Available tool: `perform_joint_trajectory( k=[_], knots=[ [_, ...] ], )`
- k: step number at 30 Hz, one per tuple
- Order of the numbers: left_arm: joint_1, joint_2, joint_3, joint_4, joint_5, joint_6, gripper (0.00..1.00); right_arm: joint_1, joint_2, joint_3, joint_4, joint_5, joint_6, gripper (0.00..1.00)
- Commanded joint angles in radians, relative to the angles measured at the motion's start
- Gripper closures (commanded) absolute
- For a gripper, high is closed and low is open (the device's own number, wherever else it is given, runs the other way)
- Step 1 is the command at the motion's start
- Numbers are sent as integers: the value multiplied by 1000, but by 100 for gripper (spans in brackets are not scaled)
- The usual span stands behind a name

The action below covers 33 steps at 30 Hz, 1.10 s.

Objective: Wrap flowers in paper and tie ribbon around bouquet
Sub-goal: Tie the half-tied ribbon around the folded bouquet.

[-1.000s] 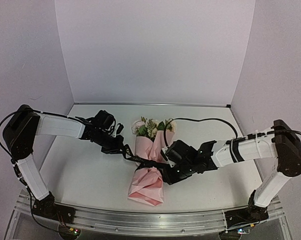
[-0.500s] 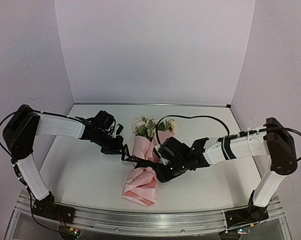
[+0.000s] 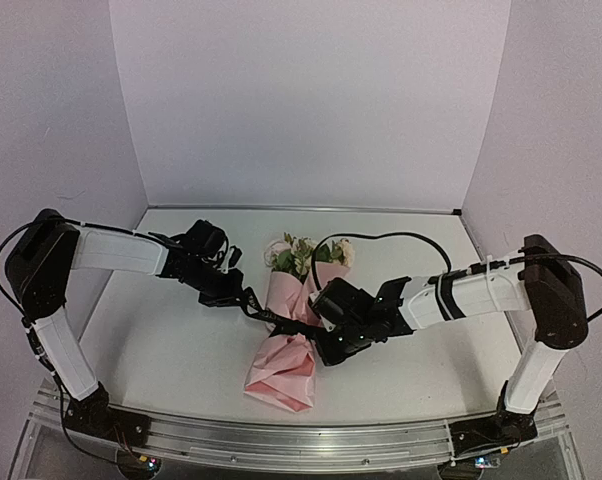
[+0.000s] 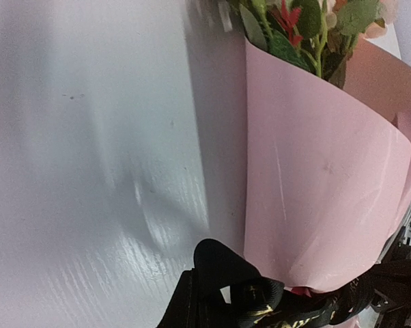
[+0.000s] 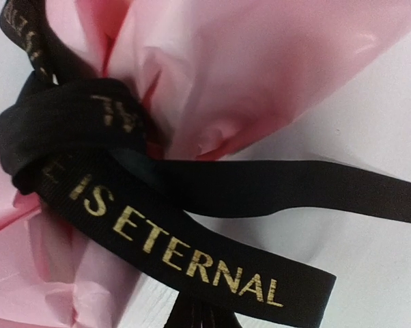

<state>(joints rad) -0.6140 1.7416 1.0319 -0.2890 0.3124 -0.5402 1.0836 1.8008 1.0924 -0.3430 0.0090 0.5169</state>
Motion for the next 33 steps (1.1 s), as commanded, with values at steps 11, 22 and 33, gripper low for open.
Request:
perform_joint_trajectory(
  k=[11, 22, 33],
  knots=[
    [75, 6, -46, 7, -40, -32, 100, -13, -71, -17, -181, 155, 91, 100],
    [160, -27, -106, 25, -48, -67, 100, -35, -68, -33, -225, 171, 103, 100],
    [278, -55, -153, 63, -5, -99, 100, -88, -87, -82, -243, 161, 122, 100]
  ],
)
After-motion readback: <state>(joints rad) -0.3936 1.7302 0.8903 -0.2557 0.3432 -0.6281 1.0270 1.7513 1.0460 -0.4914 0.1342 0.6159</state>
